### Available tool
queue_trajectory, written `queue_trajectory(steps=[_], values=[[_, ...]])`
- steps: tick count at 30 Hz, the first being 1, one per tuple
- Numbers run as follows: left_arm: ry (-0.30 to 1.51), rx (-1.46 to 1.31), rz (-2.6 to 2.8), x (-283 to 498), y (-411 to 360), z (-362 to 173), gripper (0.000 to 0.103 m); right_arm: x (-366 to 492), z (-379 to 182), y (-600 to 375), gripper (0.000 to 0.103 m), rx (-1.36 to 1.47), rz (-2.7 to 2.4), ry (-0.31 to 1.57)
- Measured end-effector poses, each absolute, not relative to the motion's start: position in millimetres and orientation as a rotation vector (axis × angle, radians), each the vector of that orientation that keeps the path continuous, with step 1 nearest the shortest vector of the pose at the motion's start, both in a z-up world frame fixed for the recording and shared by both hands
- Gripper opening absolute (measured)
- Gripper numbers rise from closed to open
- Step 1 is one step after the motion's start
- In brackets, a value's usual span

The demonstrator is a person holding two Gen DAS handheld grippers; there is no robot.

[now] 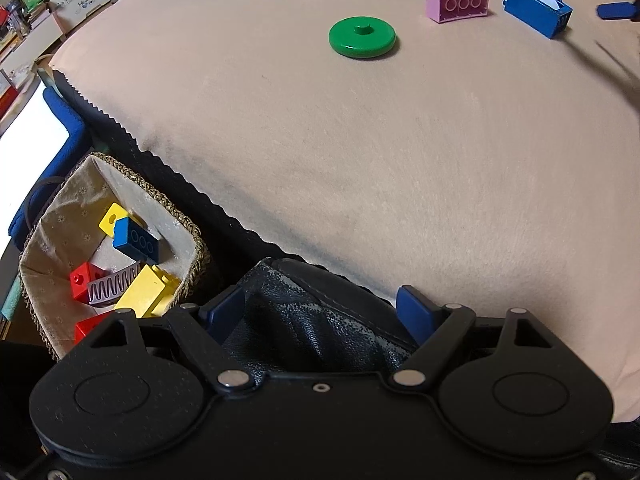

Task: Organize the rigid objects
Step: 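Lift and tip the blue frame with the right tool to shake out the white plug, then grasp the pink brick with the left tool while the right tool holds the blue frame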

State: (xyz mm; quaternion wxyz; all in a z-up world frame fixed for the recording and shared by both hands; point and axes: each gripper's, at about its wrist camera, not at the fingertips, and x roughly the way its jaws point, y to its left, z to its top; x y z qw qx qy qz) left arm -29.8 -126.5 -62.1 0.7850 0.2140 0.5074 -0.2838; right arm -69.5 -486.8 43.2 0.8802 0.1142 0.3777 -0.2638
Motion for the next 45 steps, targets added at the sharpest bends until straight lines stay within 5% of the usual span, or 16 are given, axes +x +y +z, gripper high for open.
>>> queue_trajectory(steps=[5, 7, 16, 21, 23, 25, 27, 30, 37, 45], values=[[1.099, 0.460, -0.608, -29.9, -126.5, -62.7, 0.079, -50.7, 13.5, -470.7, 0.101, 0.054, -0.545, 0.810], [1.094, 0.459, -0.605, -30.2, -126.3, -62.1, 0.079, -43.8, 7.7, -466.3, 0.067, 0.029, -0.542, 0.798], [1.029, 0.479, -0.632, -36.6, -137.7, -50.5, 0.079, -107.6, 55.8, -487.8, 0.067, 0.341, -0.545, 0.540], [1.005, 0.431, -0.644, -30.9, -160.3, -33.1, 0.079, -136.6, 51.8, -479.0, 0.063, 0.307, -0.618, 0.586], [1.006, 0.379, -0.663, -22.6, -176.2, -18.2, 0.079, -151.3, 41.9, -481.0, 0.046, 0.333, -0.653, 0.587], [1.017, 0.332, -0.675, -11.8, -193.8, -5.0, 0.081, -162.2, 26.7, -475.8, 0.052, 0.341, -0.678, 0.616], [1.011, 0.305, -0.682, -2.4, -213.0, 6.6, 0.081, -168.4, 14.7, -462.0, 0.069, 0.265, -0.706, 0.618], [0.983, 0.296, -0.661, 11.5, -242.6, 19.3, 0.085, -176.1, -2.9, -454.7, 0.070, 0.245, -0.733, 0.644], [1.030, 0.177, -0.591, 44.5, -291.6, 17.2, 0.093, -192.1, -26.0, -459.4, 0.099, 0.229, -0.710, 0.593], [1.069, 0.225, -0.511, 57.6, -332.0, -5.3, 0.092, -186.8, -29.8, -461.0, 0.103, 0.237, -0.674, 0.572]])
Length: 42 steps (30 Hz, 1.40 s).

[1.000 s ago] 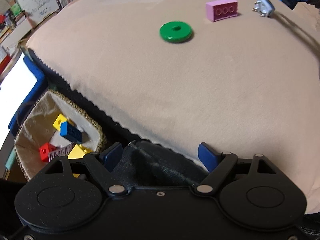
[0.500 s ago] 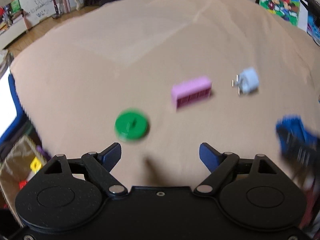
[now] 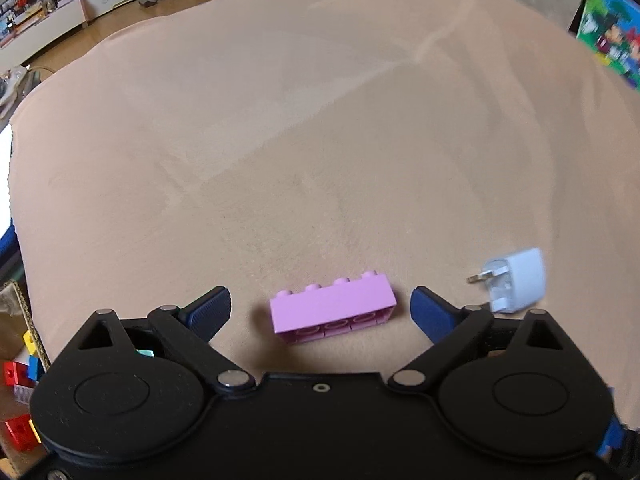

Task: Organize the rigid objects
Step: 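Grasp the pink brick with the left tool while the right tool holds the blue frame, then carry the pink brick and blue frame over the basket and open both tools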

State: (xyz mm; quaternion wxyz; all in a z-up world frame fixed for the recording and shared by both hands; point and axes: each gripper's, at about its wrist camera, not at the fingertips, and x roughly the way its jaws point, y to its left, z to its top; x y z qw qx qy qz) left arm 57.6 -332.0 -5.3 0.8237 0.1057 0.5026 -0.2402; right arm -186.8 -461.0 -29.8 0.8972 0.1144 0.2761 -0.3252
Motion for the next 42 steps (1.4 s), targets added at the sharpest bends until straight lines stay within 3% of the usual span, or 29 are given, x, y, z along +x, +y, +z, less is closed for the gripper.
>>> queue_trajectory(steps=[2, 3, 8, 9, 10, 11, 24, 42], values=[[1.092, 0.241, -0.507, 59.5, -337.7, -11.4, 0.068, -187.3, -29.8, -462.2, 0.103, 0.246, -0.670, 0.564], [1.112, 0.240, -0.530, 60.0, -338.8, -14.8, 0.061, -187.5, -29.4, -462.8, 0.103, 0.248, -0.669, 0.561], [1.071, 0.251, -0.541, 51.4, -327.8, -8.4, 0.061, -190.5, -27.1, -465.3, 0.100, 0.278, -0.683, 0.535], [1.068, 0.246, -0.542, 49.7, -325.4, -6.6, 0.061, -191.3, -25.9, -465.2, 0.090, 0.283, -0.703, 0.528], [1.069, 0.235, -0.553, 47.6, -318.9, -4.4, 0.061, -191.6, -25.0, -465.3, 0.067, 0.285, -0.728, 0.525], [1.069, 0.228, -0.565, 45.1, -311.9, -1.2, 0.061, -190.6, -24.5, -465.3, 0.064, 0.284, -0.741, 0.531], [0.974, 0.219, -0.543, 30.8, -169.3, 53.6, 0.061, -184.3, 3.7, -452.7, 0.064, 0.484, -0.655, 0.584], [1.040, 0.055, -0.198, 77.4, 9.8, 21.9, 0.061, -42.8, 32.4, -249.0, 0.064, 0.407, -0.172, 0.831]])
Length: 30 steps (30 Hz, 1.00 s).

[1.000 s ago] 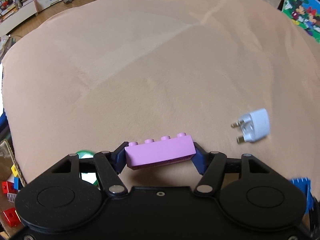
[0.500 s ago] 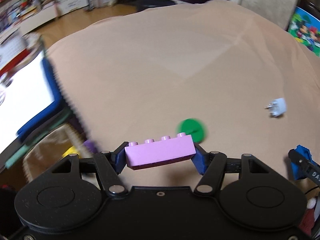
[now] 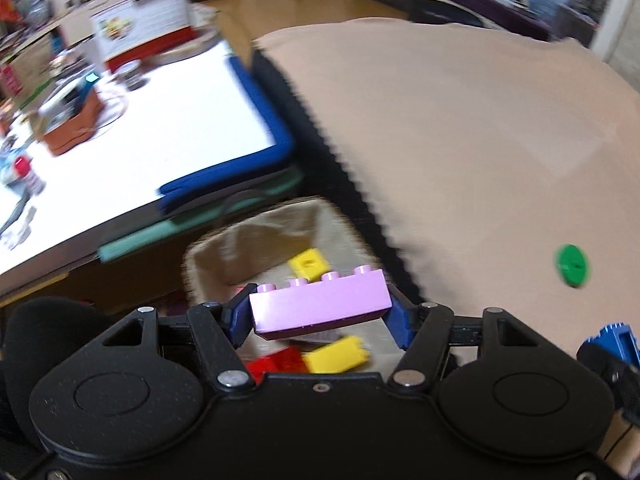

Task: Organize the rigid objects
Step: 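Carry the pink brick and blue frame over the basket and open both tools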

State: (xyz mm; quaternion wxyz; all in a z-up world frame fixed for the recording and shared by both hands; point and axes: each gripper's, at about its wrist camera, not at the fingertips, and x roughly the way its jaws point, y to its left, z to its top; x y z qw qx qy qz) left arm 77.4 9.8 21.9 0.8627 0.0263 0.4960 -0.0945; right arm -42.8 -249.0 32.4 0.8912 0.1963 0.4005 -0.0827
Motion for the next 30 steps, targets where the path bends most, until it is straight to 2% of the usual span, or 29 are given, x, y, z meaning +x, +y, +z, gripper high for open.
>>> queue_trajectory(steps=[6, 14, 15, 20, 30], values=[[1.163, -0.120, -0.177, 88.9, 60.5, 2.8, 0.061, 8.4, 21.6, -177.3, 0.064, 0.350, -0.086, 0.928], [1.242, -0.169, -0.065, 104.7, 75.2, -16.5, 0.062, 64.3, -3.2, -123.0, 0.065, 0.287, -0.073, 0.986], [1.238, -0.168, -0.049, 106.0, 76.3, -18.2, 0.064, 66.8, -4.6, -122.8, 0.069, 0.292, -0.077, 0.984], [1.251, -0.141, -0.043, 107.2, 73.9, -22.8, 0.071, 70.6, -10.6, -114.4, 0.075, 0.307, -0.085, 0.986], [1.226, -0.100, -0.057, 102.7, 69.3, -16.9, 0.071, 44.0, -23.2, -145.4, 0.075, 0.357, -0.129, 0.989]])
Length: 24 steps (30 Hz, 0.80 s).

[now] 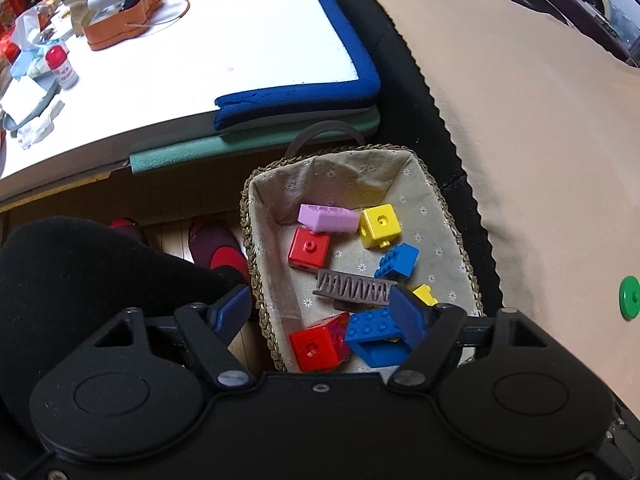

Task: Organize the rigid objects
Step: 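Carry the pink brick and blue frame over the basket and open both tools, then move the open left tool to the green disc while the right tool reaches the white plug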

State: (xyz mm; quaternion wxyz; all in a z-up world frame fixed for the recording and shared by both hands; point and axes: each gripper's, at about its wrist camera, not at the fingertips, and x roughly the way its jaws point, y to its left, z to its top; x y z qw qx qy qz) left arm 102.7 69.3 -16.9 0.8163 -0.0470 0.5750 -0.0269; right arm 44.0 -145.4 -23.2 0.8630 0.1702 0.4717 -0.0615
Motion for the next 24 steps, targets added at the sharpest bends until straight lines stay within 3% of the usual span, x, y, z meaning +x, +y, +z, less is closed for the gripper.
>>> queue_trajectory(steps=[24], values=[[1.142, -0.014, -0.095, 95.5, 55.1, -4.4, 0.072, 15.6, -35.9, -178.8, 0.082, 0.408, -0.175, 0.978]])
